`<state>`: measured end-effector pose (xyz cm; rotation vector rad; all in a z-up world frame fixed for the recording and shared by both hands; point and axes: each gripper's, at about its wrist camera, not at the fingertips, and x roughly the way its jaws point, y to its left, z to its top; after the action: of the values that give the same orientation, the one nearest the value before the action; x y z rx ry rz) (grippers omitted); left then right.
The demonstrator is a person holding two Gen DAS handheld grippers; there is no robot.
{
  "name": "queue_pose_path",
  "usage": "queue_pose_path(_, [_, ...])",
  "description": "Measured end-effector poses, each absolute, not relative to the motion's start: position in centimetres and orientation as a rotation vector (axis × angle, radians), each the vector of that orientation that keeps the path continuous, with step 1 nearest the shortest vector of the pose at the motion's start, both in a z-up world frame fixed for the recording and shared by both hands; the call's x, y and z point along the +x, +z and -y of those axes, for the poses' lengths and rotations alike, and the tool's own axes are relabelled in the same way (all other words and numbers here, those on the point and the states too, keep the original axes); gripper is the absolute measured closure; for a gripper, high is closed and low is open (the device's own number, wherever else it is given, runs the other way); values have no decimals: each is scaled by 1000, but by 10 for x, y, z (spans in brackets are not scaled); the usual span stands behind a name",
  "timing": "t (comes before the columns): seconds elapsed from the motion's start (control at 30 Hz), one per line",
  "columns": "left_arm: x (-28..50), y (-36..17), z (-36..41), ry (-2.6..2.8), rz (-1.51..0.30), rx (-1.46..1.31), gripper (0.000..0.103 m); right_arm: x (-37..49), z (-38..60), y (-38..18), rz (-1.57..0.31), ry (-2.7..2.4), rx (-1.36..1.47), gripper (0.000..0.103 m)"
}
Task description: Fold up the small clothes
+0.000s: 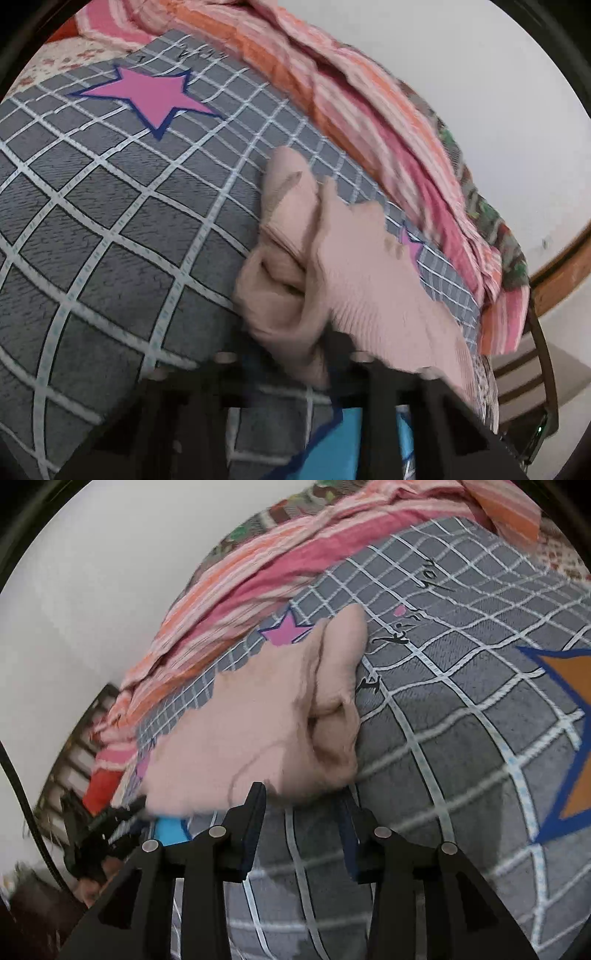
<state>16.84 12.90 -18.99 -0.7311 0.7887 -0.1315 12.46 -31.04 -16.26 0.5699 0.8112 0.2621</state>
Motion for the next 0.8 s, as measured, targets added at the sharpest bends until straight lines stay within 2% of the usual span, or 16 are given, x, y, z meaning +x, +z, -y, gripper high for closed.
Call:
queue_pose_path(0.03, [171, -191, -129, -149, -797, -744, 92, 130, 310, -163, -815, 262, 589, 67])
queue_pose_path(0.07, [170, -190, -130, -148, -791, -746, 93, 135, 309, -164, -820, 258, 605, 74])
queue_pose_path(0.1, [167, -187, -129, -144, -778, -737, 94, 142, 308, -164, -830, 247, 613, 94])
queue_pose_path(0.33, [132, -181, -126, -193, -738, -732, 95, 141, 303, -138, -757, 254, 520, 95])
queue_pose_path(0.57, [98, -181, -114, -208, -733, -661, 93, 128, 317, -142, -799, 264, 454, 95])
queue_pose_path(0.6, [98, -180, -114, -199, -734, -640, 91, 127, 316, -146, -818, 255, 427, 92])
queue_pose_path(0.63, [99, -179, -115, -190, -736, -625, 89, 126, 315, -148, -831, 245, 397, 84])
queue_pose_path(0.7, [103, -175, -119, -174, -747, -593, 81, 126, 314, -146, -835, 233, 329, 79])
queue_pose_path(0.77, [104, -167, -124, -159, -733, -565, 81, 125, 313, -136, -801, 224, 266, 77])
queue_pose_path(0.8, [106, -161, -126, -139, -714, -540, 77, 125, 312, -128, -772, 213, 233, 73])
